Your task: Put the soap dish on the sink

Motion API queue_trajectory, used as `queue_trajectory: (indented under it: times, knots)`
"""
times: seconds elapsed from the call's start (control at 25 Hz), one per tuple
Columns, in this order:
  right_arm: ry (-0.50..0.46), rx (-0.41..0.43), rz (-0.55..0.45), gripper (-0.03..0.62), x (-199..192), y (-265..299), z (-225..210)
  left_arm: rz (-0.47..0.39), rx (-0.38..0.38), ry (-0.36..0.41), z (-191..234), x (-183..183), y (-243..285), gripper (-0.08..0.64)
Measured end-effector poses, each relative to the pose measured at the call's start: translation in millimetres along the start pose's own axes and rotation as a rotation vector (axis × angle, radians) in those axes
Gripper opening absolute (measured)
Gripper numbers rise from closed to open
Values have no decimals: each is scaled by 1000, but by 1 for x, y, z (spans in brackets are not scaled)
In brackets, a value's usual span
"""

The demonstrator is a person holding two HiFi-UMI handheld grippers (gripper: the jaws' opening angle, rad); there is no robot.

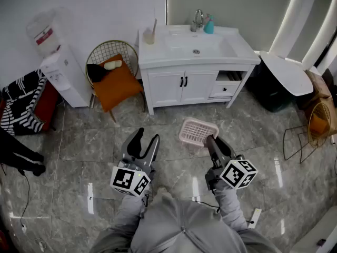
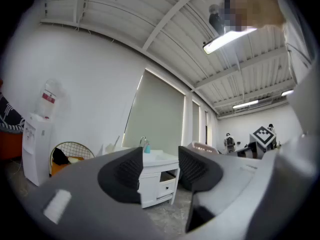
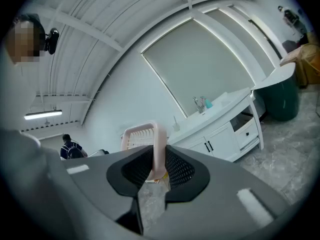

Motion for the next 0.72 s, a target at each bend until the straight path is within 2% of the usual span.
queue_trajectory:
  times: [0.72]
  knots:
    - [-26,-49,-38,74,10,34,1,-22,-40,6,27,8,32,241]
Point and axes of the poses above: the fingertips, and each gripper's own axes: y forward along the fingers, z to its left, x out of its top, the point moved 5 cm from there along -y, backward along the fingers, and after that the axes turned 4 degrees about y, right-handed, at the moved point
